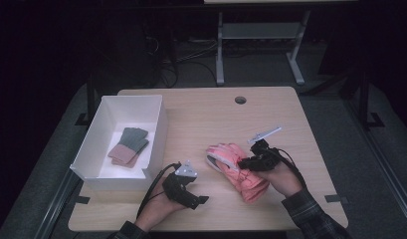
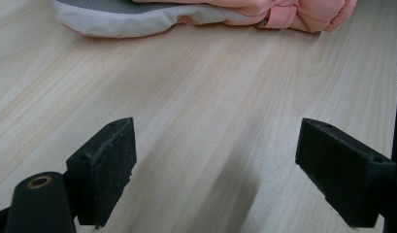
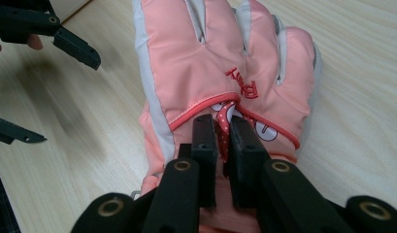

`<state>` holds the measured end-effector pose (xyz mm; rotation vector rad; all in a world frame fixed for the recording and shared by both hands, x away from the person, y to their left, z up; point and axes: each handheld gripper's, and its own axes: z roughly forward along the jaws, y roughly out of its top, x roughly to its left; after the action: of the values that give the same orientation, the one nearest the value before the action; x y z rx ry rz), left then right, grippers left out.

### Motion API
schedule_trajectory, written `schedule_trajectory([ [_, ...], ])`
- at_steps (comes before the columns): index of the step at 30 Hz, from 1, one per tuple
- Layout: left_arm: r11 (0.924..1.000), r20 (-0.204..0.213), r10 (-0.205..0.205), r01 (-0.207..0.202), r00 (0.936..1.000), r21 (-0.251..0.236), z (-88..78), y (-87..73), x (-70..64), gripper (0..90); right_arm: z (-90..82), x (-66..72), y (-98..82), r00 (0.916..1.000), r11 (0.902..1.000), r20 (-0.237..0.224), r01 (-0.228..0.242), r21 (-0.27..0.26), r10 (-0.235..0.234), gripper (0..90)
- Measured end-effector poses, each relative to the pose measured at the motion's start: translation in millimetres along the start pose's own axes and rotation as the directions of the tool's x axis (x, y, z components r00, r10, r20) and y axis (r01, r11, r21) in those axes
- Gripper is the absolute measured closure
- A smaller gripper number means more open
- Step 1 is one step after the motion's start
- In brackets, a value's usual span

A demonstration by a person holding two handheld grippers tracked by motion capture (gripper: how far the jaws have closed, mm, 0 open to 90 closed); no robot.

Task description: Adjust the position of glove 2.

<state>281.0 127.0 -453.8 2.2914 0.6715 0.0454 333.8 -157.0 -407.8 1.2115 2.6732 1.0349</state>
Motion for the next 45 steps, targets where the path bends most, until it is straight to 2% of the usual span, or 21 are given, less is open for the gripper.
schedule_trajectory([
  [2,1.0,-0.001,0.004,-0.004,1.0,0.001,-0.6,0.1,-0.1,14.5,-1.1,0.2,-0.1,1.0,0.9999,-0.002,0.008,-0.013,-0.008,78.0],
  [4,0.9999,-0.006,0.016,-0.016,0.9999,0.003,-2.0,0.1,1.0,15.4,-5.9,-0.1,-0.5,0.9997,0.9993,-0.024,0.004,-0.038,-0.005,74.6],
  [8,0.9999,0.006,-0.007,0.007,1.0,-0.014,-4.8,0.4,1.1,23.8,-18.6,-1.3,-0.4,0.9991,0.9958,-0.035,0.021,-0.089,-0.024,67.8],
  [11,0.9996,0.019,-0.011,0.011,0.9998,-0.026,-8.1,1.1,1.2,36.4,-30.0,-4.0,0.1,0.9987,0.9897,-0.042,0.023,-0.141,-0.03,68.0],
  [12,0.9997,0.028,-0.01,0.011,0.9995,-0.024,-9.4,1.3,1.4,48.0,-38.0,-6.1,-0.3,0.999,0.9847,-0.032,0.025,-0.172,-0.031,74.4],
  [13,0.9995,0.035,-0.014,0.015,0.9993,-0.027,-10.2,1.5,1.4,48.0,-38.0,-6.1,-0.3,0.999,0.9847,-0.032,0.025,-0.172,-0.031,74.4],
  [14,0.9995,0.04,-0.019,0.02,0.999,-0.024,-11.2,1.8,1.5,52.4,-41.5,-8.0,-1.2,0.9991,0.9823,-0.021,0.033,-0.184,-0.038,81.6],
  [15,0.9995,0.051,-0.02,0.021,0.9985,-0.022,-12.0,2.3,1.3,60.1,-44.6,-10.5,-2.6,0.9989,0.98,-0.004,0.045,-0.194,-0.047,87.7],
  [16,0.9996,0.058,-0.018,0.019,0.9982,-0.02,-12.9,3.2,1.0,67.5,-47.4,-12.9,-3.8,0.9989,0.9798,0.0,0.045,-0.195,-0.046,90.0],
  [18,0.9997,0.068,-0.014,0.015,0.9976,-0.02,-14.9,5.6,0.0,82.3,-52.3,-18.6,-7.1,0.9988,0.9787,0.014,0.048,-0.2,-0.046,90.0],
  [19,0.9996,0.066,-0.013,0.015,0.9978,-0.024,-15.4,6.9,-0.8,86.7,-53.8,-21.8,-9.1,0.9985,0.9782,0.019,0.054,-0.201,-0.051,90.0],
  [20,0.9997,0.063,-0.01,0.012,0.998,-0.021,-16.1,8.4,-1.6,89.7,-57.1,-28.7,-14.5,0.9971,0.9779,0.045,0.069,-0.197,-0.061,90.0],
  [22,0.9998,0.045,0.01,-0.009,0.9989,-0.018,-16.0,12.1,-2.3,89.7,-58.3,-32.6,-18.0,0.9965,0.9784,0.055,0.072,-0.194,-0.063,90.0],
  [24,0.9998,0.037,0.02,-0.02,0.9991,-0.01,-13.4,16.2,-2.9,89.7,-58.0,-39.6,-26.6,0.9931,0.9786,0.086,0.095,-0.183,-0.08,90.0],
  [26,0.9998,0.031,0.017,-0.017,0.9994,-0.003,-8.4,20.2,-2.5,89.7,-54.9,-46.2,-36.3,0.9898,0.9809,0.106,0.111,-0.16,-0.094,90.0],
  [28,0.9999,0.026,0.015,-0.015,0.9996,-0.004,-2.7,24.8,-1.2,89.7,-52.1,-52.2,-46.3,0.9913,0.9834,0.103,0.097,-0.153,-0.082,90.0],
  [32,0.9994,0.023,0.033,-0.033,0.9992,0.006,9.0,35.3,1.8,89.7,-48.3,-60.0,-63.8,0.9971,0.9887,0.066,0.046,-0.143,-0.036,90.0],
  [35,0.9997,0.033,0.023,-0.023,0.9992,0.004,20.0,44.9,5.2,89.7,-46.3,-65.3,-72.5,0.9981,0.9917,0.06,0.026,-0.126,-0.018,90.0],
  [39,0.9996,0.047,0.03,-0.03,0.9984,-0.002,34.5,56.6,6.9,89.7,-39.1,-68.1,-78.8,0.9989,0.9953,0.041,0.024,-0.094,-0.021,90.0],
  [43,0.9998,0.056,0.021,-0.021,0.9982,-0.007,44.1,60.0,6.0,89.7,-29.7,-70.4,-78.8,0.9995,0.9969,0.019,0.025,-0.075,-0.024,90.0],
  [45,0.9991,0.052,0.041,-0.042,0.9978,0.004,45.6,59.1,4.9,89.7,-26.3,-68.0,-78.3,0.9993,0.9967,-0.005,0.038,-0.072,-0.038,90.0],
])
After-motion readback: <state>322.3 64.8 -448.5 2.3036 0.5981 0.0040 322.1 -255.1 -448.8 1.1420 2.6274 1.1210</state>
